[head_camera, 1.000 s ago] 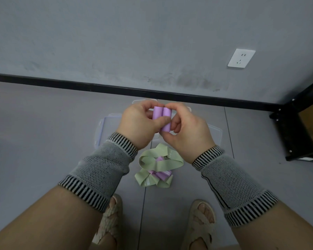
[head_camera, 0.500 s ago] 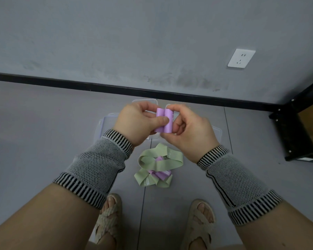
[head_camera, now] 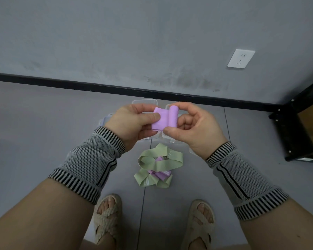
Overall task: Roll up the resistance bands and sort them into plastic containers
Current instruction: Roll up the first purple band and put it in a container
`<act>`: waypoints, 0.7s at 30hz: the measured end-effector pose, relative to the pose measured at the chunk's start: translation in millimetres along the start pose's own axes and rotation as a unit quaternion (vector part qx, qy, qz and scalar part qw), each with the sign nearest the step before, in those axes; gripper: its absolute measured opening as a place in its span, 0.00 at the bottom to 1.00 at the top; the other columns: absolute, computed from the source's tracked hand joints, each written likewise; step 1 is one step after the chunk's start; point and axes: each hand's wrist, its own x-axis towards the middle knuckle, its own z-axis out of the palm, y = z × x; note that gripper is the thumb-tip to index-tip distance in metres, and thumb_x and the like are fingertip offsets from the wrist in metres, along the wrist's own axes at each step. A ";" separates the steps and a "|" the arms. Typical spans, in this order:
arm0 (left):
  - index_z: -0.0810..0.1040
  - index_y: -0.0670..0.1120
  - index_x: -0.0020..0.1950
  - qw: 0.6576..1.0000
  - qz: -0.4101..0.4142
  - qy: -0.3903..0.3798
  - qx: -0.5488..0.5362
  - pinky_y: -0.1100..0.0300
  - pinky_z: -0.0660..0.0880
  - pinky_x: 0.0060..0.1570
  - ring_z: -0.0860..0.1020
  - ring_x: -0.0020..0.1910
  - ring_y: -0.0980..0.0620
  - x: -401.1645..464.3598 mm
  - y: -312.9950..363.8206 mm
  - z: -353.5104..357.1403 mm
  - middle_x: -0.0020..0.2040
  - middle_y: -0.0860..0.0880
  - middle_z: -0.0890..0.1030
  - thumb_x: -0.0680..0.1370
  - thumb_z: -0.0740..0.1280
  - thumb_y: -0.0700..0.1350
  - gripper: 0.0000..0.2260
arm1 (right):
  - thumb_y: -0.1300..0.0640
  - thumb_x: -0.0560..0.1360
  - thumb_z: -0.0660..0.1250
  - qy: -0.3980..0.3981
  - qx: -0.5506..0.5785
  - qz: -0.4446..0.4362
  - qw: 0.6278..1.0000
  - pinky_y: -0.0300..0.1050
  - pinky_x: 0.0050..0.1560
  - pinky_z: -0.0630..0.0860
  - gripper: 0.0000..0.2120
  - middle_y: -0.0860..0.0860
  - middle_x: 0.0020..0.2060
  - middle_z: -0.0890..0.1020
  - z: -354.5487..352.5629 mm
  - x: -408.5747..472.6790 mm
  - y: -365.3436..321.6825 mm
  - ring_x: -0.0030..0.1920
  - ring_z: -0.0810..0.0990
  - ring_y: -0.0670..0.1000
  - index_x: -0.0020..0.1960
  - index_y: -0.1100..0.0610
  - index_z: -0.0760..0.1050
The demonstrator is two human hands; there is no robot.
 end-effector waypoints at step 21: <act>0.78 0.41 0.54 0.997 0.025 0.017 0.077 0.57 0.80 0.43 0.80 0.38 0.49 -0.7 -3.4 12.0 0.44 0.40 0.82 0.73 0.70 0.36 0.11 | 0.61 0.65 0.78 -0.008 -0.108 -0.021 0.994 0.41 0.44 0.79 0.27 0.53 0.35 0.80 2.7 -0.8 3.1 0.34 0.77 0.45 0.55 0.38 0.71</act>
